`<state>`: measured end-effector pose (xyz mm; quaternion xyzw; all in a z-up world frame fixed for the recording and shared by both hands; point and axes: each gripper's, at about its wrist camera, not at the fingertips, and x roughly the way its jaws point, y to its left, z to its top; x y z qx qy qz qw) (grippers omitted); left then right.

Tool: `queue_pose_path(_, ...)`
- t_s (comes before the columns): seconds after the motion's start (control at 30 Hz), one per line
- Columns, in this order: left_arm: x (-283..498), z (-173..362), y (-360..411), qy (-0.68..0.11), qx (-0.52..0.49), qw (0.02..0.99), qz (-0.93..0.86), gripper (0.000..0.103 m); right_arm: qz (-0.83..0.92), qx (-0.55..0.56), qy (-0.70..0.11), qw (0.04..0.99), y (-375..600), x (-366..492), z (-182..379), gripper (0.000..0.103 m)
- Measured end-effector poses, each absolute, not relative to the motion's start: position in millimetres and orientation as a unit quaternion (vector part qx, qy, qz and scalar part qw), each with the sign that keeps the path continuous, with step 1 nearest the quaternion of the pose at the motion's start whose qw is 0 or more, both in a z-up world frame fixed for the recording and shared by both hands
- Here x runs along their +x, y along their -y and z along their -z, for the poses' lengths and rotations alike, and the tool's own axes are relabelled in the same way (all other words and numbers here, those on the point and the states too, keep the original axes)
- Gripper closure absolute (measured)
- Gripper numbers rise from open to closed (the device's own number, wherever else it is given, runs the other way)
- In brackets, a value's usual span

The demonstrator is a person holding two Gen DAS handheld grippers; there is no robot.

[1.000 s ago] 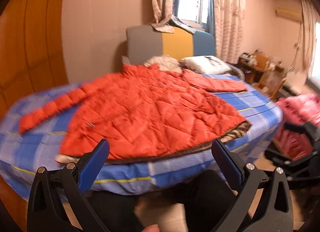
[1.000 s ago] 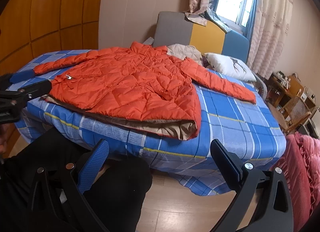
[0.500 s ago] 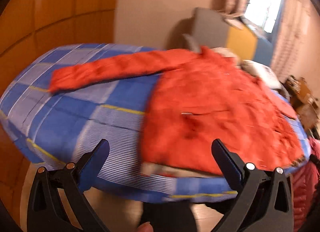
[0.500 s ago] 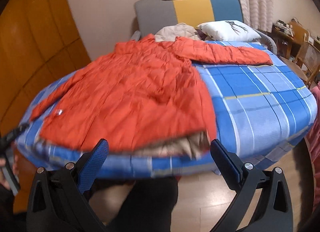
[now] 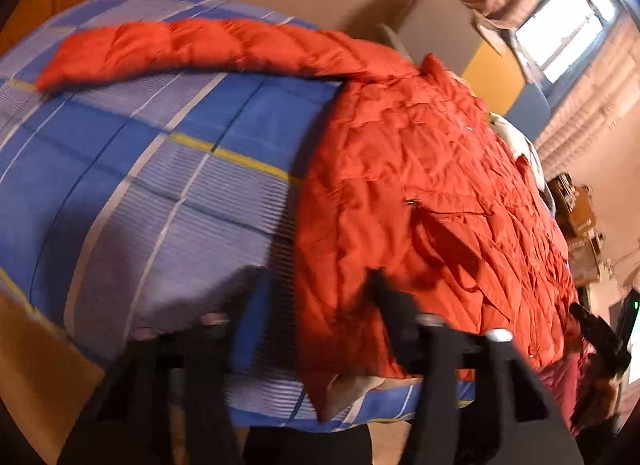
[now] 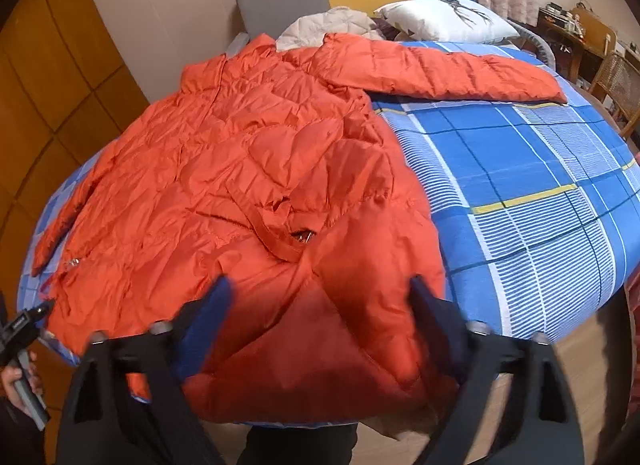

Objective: Fold large clothes
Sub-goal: 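Move both tools toward the jacket's sleeves and hem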

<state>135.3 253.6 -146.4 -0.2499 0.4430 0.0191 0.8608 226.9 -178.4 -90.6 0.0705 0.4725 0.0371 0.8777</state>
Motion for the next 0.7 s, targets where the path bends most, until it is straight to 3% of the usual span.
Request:
queue_pose_path(0.03, 135.8, 145.1, -251.7, -0.444, -0.250, 0.861, -0.009, 0.085, -0.036, 0.071, -0.472, 0.878, 179.3, 226.3, 90.9, 0.044)
queue_pose_path(0.1, 135.1, 141.4, -247.3, -0.437, -0.241, 0.866, -0.001, 0.093, -0.032, 0.076, -0.470, 0.879, 183.0, 225.4, 90.8, 0.071)
queue_pose_path(0.2, 127.3, 136.1, -247.3, -0.434, -0.241, 0.868, 0.007, 0.095, -0.036, 0.084, -0.467, 0.880, 189.8, 220.9, 89.9, 0.084)
queue_pose_path(0.6, 106.7, 131.0, -245.2, -0.462, -0.219, 0.859, 0.001, 0.094, -0.050, 0.056, -0.490, 0.869, 197.6, 200.8, 89.6, 0.089)
queue_pose_path(0.63, 107.3, 129.4, -244.8, -0.468, -0.214, 0.858, -0.001, 0.092, -0.055, 0.055, -0.495, 0.865, 199.2, 202.3, 89.1, 0.089)
queue_pose_path(0.67, 109.8, 126.6, -246.1, -0.474, -0.202, 0.857, -0.011, 0.083, -0.059, 0.054, -0.496, 0.864, 200.8, 202.3, 88.7, 0.089)
queue_pose_path(0.7, 110.0, 124.1, -247.0, -0.474, -0.197, 0.858, -0.021, 0.055, -0.061, 0.056, -0.495, 0.865, 202.8, 203.8, 86.3, 0.088)
